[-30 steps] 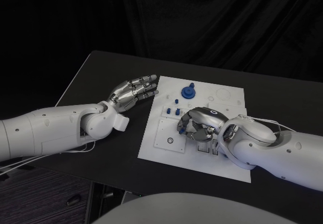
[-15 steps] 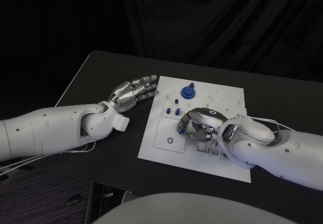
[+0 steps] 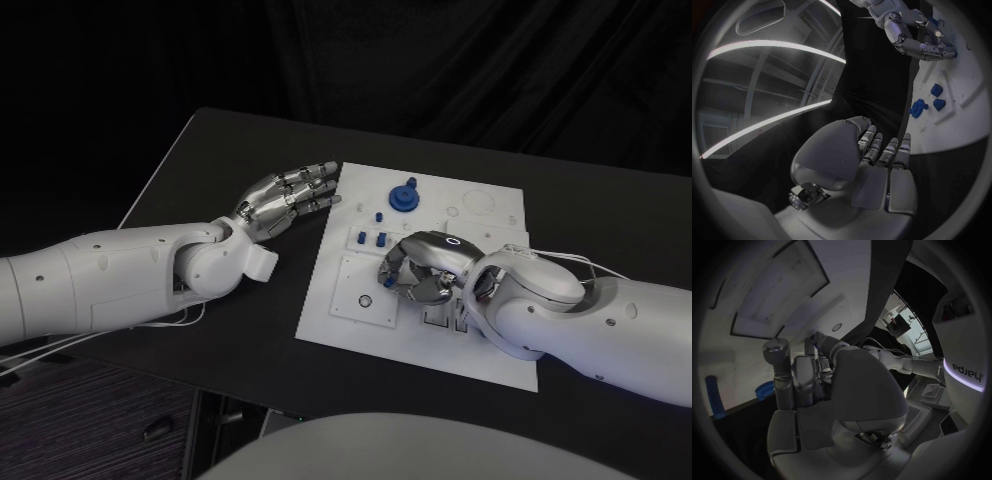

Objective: Assemble the parts on the task board

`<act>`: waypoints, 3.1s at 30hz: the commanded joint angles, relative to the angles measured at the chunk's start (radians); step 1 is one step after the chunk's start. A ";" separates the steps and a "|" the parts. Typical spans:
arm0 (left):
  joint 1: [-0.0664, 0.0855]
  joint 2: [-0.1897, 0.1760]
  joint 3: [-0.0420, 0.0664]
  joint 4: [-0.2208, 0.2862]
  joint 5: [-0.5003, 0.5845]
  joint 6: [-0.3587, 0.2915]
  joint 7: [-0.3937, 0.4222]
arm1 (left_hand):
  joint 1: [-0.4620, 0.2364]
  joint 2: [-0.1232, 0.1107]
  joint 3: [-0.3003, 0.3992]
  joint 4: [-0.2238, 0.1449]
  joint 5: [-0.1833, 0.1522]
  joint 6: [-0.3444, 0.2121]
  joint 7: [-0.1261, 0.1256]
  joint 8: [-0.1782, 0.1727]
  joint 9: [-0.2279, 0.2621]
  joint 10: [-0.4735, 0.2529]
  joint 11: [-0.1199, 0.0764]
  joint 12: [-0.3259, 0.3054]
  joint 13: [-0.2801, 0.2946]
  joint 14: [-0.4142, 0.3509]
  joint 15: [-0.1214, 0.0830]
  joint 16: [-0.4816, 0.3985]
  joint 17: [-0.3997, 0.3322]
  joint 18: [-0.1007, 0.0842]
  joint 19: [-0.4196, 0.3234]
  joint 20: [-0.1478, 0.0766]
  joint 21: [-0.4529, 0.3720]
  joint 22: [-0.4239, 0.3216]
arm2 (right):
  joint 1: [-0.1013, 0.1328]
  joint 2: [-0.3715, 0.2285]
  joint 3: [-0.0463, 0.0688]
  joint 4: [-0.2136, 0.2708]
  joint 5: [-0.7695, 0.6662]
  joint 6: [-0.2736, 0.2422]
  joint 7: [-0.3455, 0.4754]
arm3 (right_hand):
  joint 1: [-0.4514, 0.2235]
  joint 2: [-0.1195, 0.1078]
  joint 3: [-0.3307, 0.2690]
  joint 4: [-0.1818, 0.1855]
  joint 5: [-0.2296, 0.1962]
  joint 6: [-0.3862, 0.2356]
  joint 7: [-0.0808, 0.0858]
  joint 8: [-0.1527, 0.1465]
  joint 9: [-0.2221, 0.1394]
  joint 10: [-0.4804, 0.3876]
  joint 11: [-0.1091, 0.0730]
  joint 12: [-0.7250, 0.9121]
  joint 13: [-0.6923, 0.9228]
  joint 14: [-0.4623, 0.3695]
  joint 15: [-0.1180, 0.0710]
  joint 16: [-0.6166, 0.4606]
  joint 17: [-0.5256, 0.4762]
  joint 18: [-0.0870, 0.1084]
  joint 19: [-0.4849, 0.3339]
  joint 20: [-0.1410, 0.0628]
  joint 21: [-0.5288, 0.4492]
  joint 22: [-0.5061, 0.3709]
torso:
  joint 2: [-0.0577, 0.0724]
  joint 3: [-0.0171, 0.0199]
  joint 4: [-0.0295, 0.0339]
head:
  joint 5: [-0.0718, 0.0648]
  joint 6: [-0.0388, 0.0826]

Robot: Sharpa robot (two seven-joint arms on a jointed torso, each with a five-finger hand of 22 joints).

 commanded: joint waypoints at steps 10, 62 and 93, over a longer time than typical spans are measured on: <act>-0.003 0.003 0.001 0.000 0.004 0.016 0.006 | -0.001 -0.007 0.001 0.004 -0.005 0.008 0.001 0.004 0.001 0.002 0.007 0.004 0.002 0.006 0.004 0.005 0.001 -0.011 0.010 0.000 0.004 -0.001 | -0.005 0.001 -0.001 -0.002 -0.009 0.023 -0.008 | -0.060 -0.044 -0.116 0.053 0.041 -0.191 0.019 -0.137 -0.094 -0.216 0.045 0.045 0.028 -0.061 0.042 -0.027 -0.049 0.024 -0.068 0.038 -0.127 0.058 | -0.001 0.0006 -0.0006 | 0.000 0.000; -0.003 -0.025 0.001 0.036 0.004 0.002 0.017 | 0.010 -0.016 0.025 -0.003 0.019 0.023 0.007 0.007 0.004 0.008 0.013 0.011 0.003 0.010 0.006 0.011 0.002 -0.019 0.016 0.000 0.005 -0.001 | 0.083 -0.279 -0.004 0.033 -0.067 -0.045 -0.091 | -0.003 -0.053 -0.192 0.168 0.038 -0.127 0.014 -0.115 -0.213 -0.396 0.074 0.178 -0.075 -0.158 0.070 -0.033 -0.239 0.033 -0.107 0.070 -0.166 0.051 | 0.001 0.0018 -0.0006 | -0.052 0.000; -0.003 -0.015 0.001 0.029 0.004 0.012 0.010 | 0.011 -0.017 0.031 -0.004 0.021 0.027 0.011 0.008 0.004 0.013 0.019 0.017 0.004 0.010 0.008 0.012 0.002 -0.021 0.016 0.000 0.005 -0.002 | 0.058 -0.240 -0.004 0.016 -0.057 -0.066 -0.037 | 0.048 -0.046 -0.070 0.113 0.142 -0.015 0.019 -0.057 -0.200 -0.079 0.018 0.132 -0.138 -0.088 0.018 -0.008 -0.217 0.016 -0.031 0.023 -0.048 0.079 | 0.000 0.0016 0.0005 | -0.054 0.000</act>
